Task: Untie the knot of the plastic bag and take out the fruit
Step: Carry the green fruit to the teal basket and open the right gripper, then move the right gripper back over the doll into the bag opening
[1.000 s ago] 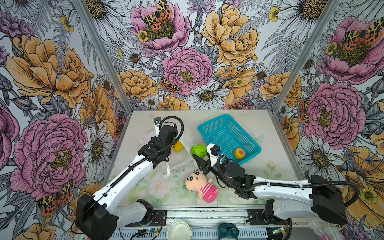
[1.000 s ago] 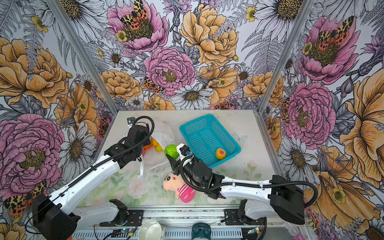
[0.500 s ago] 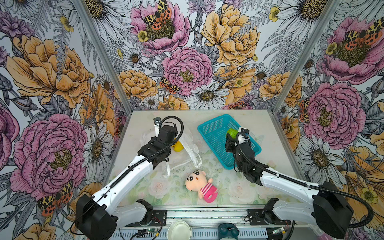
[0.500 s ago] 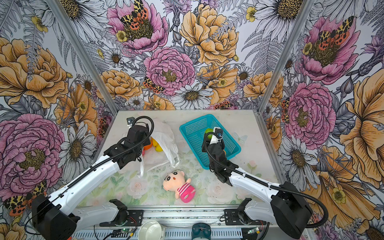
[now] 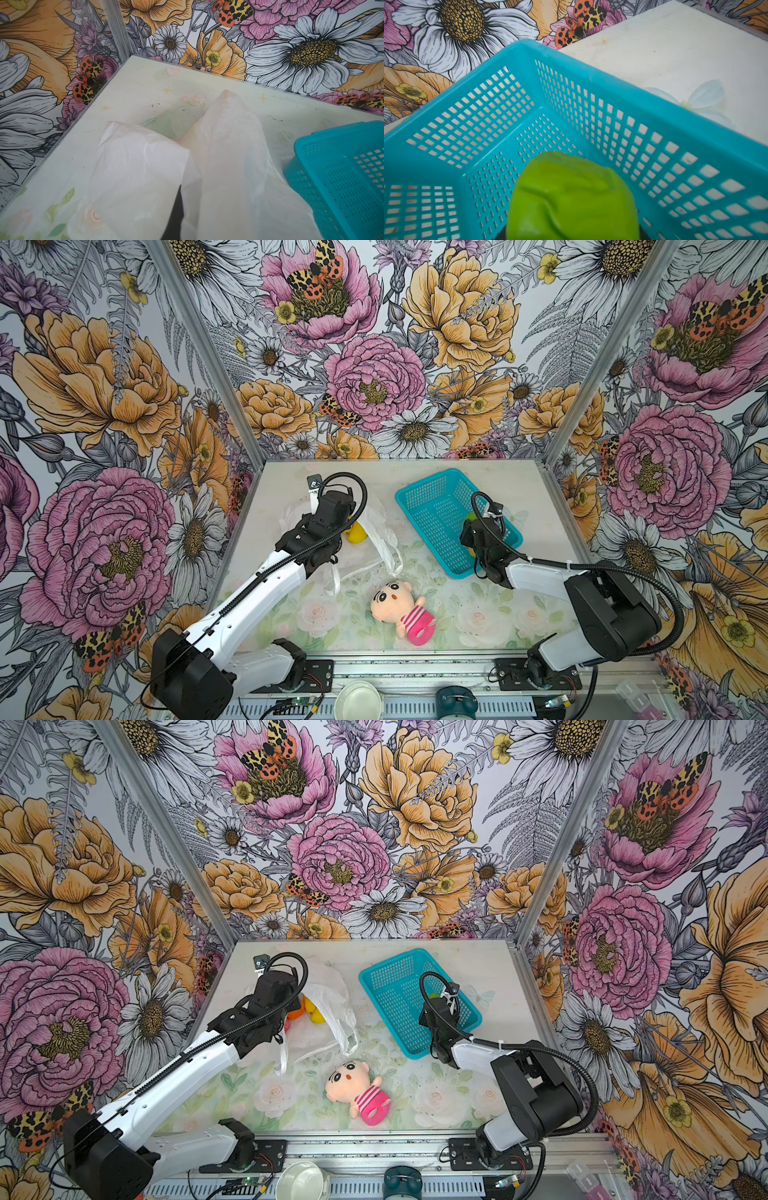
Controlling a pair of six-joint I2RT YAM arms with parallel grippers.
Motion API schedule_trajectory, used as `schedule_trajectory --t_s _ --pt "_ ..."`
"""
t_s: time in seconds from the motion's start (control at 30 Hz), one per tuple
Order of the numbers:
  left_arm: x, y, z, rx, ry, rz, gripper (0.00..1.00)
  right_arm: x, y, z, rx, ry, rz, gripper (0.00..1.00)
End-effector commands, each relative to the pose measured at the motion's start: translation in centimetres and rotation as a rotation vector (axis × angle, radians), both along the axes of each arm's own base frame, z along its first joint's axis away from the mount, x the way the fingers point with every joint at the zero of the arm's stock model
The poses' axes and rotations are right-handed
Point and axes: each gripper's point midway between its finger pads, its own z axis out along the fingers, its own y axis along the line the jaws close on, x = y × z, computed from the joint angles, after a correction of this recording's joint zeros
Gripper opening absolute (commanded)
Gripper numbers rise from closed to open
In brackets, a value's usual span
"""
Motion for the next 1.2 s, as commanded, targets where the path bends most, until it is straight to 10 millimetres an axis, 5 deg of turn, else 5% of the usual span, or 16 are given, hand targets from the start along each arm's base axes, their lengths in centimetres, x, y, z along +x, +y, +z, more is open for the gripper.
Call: schedule_trajectory --t_s 0.0,0.3,0.47,0.6,0.97,1.17 --pt "0.2 0.0 -0.1 0.001 -0.002 -0.002 0.0 1.1 0.3 0.1 0.049 -0.013 -0.006 0.22" --pt "0.2 0.0 -0.1 0.0 -0.002 -0.002 0.0 1.7 -2.0 -0.9 0.044 0.009 -0.052 0.42" --pt "0.1 0.2 0.0 0.0 -0.005 0.002 0.0 1.9 -1.8 -0.4 0.059 -0.003 -0.033 0.71" --pt "0.3 0.1 -0.3 0.003 0.003 0.001 0.0 1.8 -1.6 0.9 0.07 -0.04 -0.014 0.75" --pt "0.4 0.0 -0.4 0.003 0.008 0.0 0.0 -1.1 -0.5 8.5 0.066 -0.234 0.05 0.94" --pt "0.3 0.1 -0.3 0.002 0.004 0.001 0.0 -1.5 4.2 14.1 0.02 -0.273 0.223 0.99"
